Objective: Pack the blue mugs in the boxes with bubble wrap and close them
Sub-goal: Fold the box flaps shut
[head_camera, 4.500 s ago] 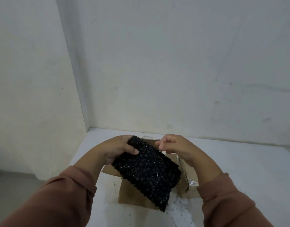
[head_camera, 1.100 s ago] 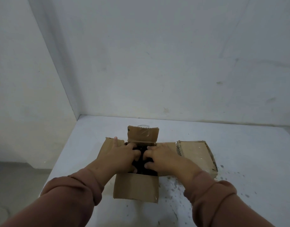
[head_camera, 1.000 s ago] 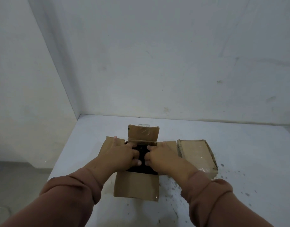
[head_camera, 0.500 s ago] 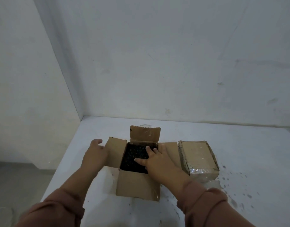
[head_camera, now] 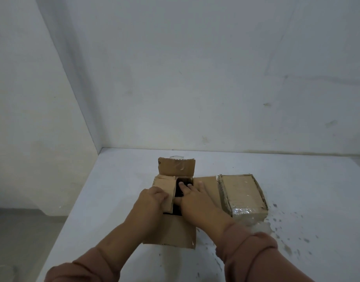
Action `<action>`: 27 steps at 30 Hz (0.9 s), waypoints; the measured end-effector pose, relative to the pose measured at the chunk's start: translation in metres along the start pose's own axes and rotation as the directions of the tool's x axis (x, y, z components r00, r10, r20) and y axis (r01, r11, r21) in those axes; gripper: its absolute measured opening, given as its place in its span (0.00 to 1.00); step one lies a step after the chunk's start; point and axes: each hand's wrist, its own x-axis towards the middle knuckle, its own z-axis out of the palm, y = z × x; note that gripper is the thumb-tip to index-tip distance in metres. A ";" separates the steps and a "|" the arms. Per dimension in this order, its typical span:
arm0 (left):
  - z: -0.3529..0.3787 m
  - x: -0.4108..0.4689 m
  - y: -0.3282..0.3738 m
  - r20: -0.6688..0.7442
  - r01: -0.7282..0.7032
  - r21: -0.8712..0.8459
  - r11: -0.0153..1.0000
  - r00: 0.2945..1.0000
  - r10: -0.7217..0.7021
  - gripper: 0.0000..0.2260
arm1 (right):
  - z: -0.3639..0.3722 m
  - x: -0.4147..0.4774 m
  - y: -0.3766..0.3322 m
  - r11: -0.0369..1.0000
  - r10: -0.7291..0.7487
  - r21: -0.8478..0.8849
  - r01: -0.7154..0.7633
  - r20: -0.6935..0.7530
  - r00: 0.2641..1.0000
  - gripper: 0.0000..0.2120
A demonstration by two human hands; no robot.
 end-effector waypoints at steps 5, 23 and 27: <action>0.018 -0.007 -0.008 -0.043 0.023 -0.157 0.987 0.999 -0.030 0.19 | 0.003 -0.017 0.013 0.961 0.184 0.241 -0.138 -0.177 0.967 0.20; -0.002 -0.017 -0.040 0.038 -0.150 -0.218 0.964 0.986 0.162 0.26 | -0.006 -0.037 -0.004 0.600 0.310 0.799 -0.046 -0.179 0.934 0.20; 0.000 -0.023 -0.059 0.162 -0.253 -0.121 0.960 0.949 0.270 0.34 | 0.004 -0.037 0.005 0.736 0.236 0.676 -0.035 -0.208 0.949 0.17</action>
